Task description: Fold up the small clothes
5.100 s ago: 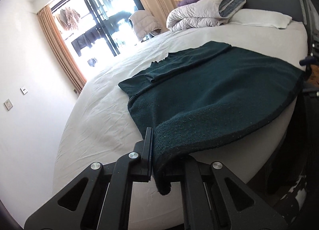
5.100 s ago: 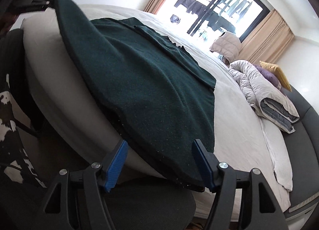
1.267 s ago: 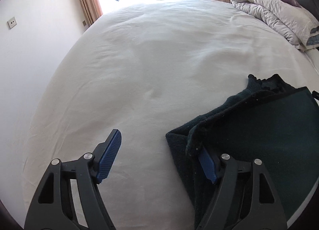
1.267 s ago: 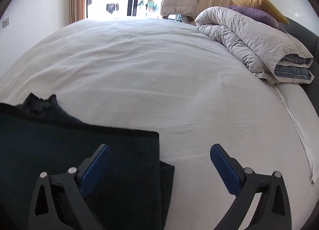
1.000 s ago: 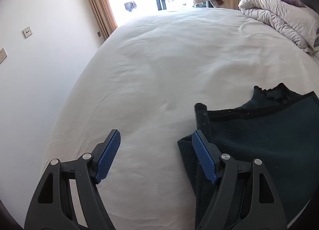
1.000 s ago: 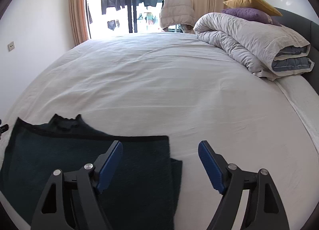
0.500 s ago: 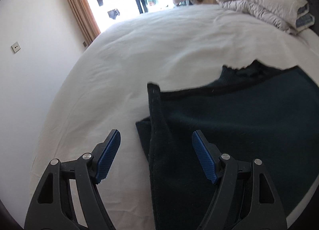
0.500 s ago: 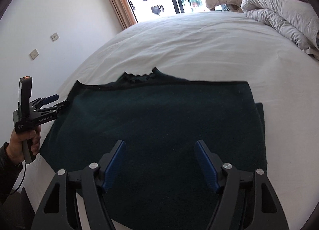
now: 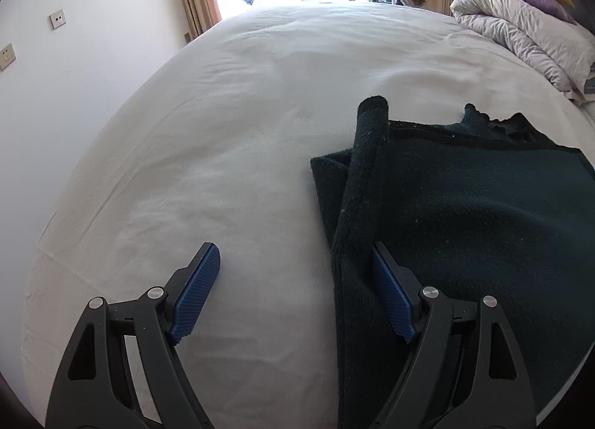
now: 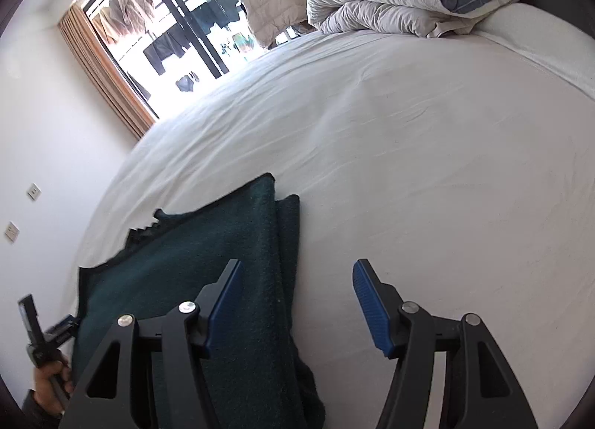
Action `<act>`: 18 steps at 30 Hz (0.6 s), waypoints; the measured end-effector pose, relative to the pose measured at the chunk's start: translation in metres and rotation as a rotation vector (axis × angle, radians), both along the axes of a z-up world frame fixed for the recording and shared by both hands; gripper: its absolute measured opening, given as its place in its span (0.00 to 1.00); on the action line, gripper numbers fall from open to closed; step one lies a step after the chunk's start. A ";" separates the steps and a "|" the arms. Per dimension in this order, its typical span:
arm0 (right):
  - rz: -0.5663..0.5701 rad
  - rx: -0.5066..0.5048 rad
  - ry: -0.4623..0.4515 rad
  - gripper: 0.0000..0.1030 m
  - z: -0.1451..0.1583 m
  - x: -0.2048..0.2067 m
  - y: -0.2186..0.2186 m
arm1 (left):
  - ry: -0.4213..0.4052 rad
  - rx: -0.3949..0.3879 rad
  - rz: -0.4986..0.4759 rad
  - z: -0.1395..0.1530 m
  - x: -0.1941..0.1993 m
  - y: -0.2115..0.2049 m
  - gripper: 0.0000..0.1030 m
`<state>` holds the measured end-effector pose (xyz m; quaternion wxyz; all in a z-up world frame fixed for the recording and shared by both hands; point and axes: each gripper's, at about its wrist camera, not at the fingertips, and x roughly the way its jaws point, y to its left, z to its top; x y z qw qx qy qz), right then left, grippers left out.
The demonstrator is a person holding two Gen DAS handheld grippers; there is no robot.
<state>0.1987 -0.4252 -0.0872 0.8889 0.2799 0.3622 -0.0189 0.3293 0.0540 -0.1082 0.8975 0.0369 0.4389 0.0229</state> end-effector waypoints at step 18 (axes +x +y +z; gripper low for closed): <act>0.198 -0.018 0.156 0.10 -0.028 -0.022 0.036 | 0.028 -0.223 -0.093 -0.007 -0.107 0.006 0.62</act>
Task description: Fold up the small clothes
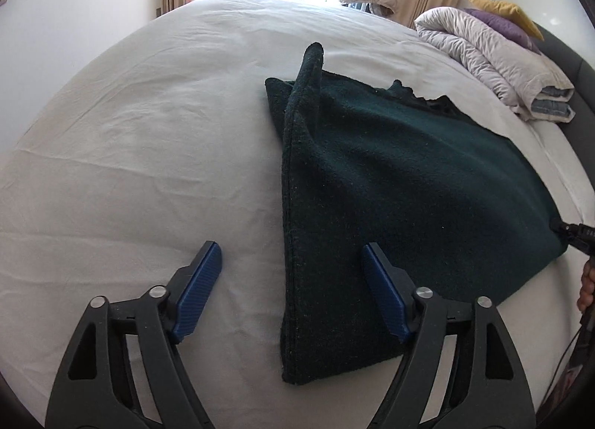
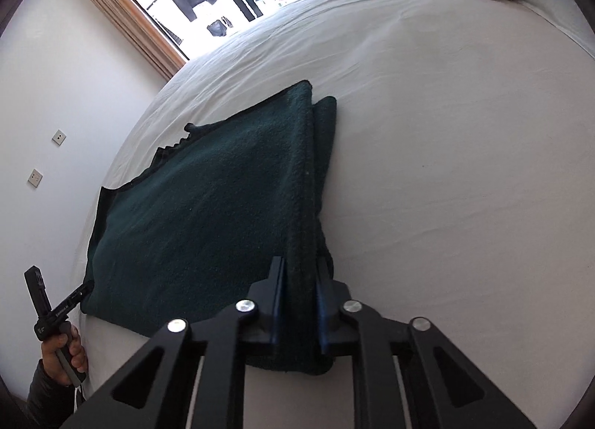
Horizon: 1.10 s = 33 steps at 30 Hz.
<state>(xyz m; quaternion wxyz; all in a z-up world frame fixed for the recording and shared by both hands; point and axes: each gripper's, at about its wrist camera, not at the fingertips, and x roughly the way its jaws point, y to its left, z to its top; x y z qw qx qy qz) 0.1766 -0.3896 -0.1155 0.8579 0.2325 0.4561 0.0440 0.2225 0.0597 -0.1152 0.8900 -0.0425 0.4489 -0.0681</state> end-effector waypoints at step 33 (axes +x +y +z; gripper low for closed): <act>0.128 0.104 -0.071 0.34 0.008 0.098 0.097 | 0.006 0.249 0.027 0.004 0.137 -0.041 0.45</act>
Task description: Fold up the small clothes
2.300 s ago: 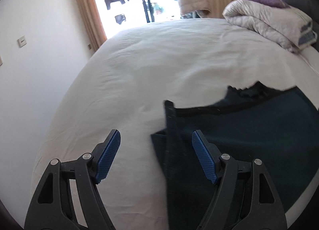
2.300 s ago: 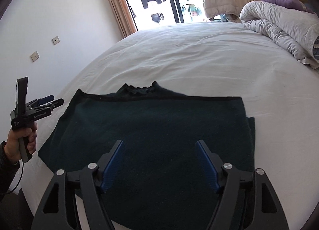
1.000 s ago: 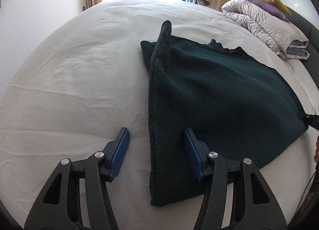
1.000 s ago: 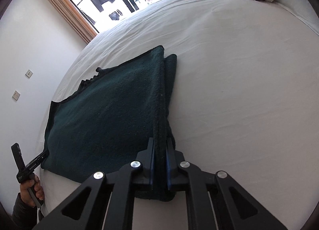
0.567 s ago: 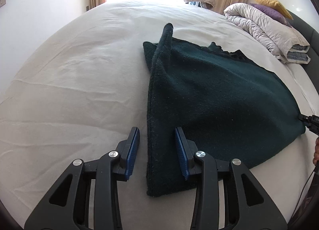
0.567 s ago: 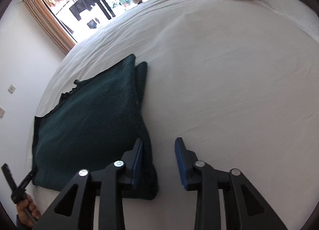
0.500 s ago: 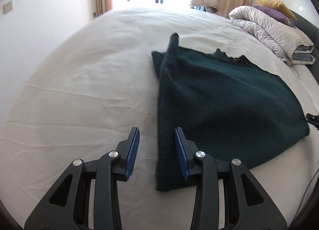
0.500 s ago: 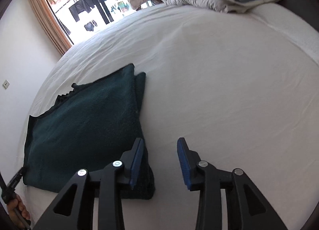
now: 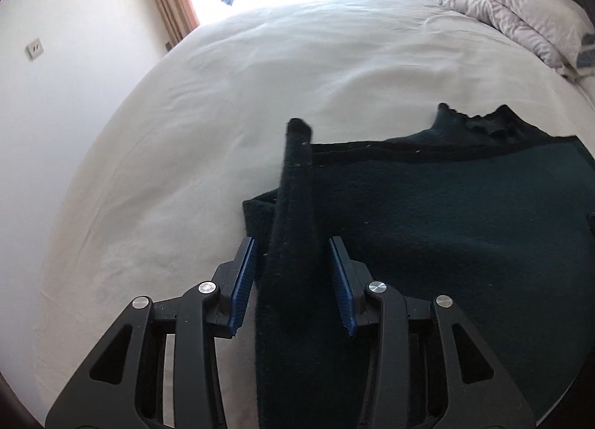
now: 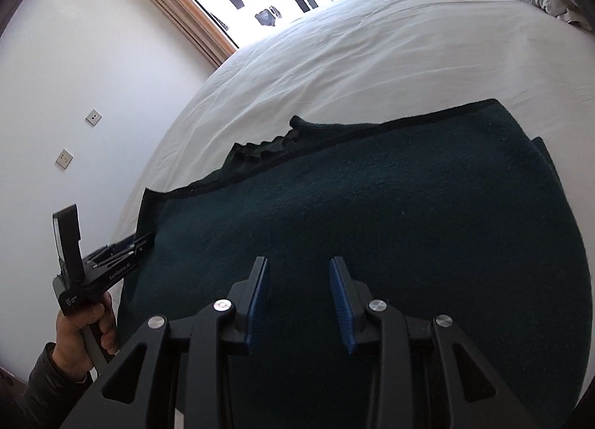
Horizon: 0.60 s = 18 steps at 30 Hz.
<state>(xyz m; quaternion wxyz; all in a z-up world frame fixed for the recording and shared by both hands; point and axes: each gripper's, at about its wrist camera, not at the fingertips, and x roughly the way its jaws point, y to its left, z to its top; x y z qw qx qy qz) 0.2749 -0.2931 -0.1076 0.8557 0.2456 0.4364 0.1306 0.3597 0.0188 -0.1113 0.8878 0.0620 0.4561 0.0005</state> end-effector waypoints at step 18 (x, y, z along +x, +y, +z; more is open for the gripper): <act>-0.199 0.079 -0.075 0.34 0.026 0.011 -0.031 | -0.043 -0.101 0.107 -0.020 -0.003 0.031 0.80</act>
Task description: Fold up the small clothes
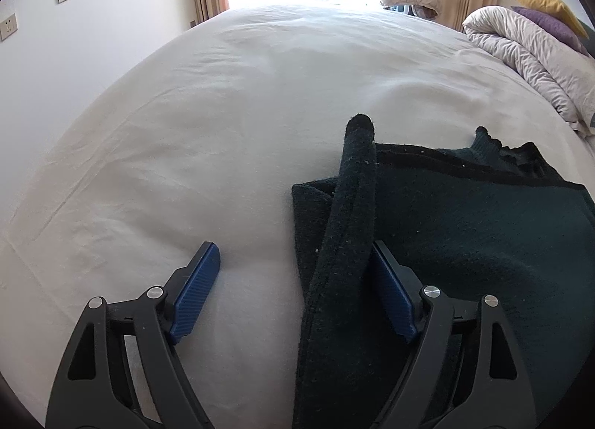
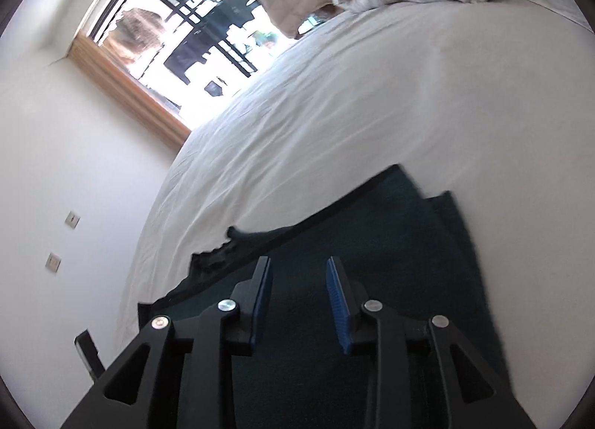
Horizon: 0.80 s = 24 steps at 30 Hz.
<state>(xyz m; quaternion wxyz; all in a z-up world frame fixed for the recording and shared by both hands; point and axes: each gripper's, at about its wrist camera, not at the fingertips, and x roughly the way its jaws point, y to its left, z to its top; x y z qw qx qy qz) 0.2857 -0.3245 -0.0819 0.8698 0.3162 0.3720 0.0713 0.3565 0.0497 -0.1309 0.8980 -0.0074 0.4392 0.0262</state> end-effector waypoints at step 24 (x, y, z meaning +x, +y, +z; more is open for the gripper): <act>-0.163 -0.016 0.009 0.32 -0.018 -0.052 -0.052 | -0.012 -0.016 -0.003 -0.001 -0.003 0.006 0.80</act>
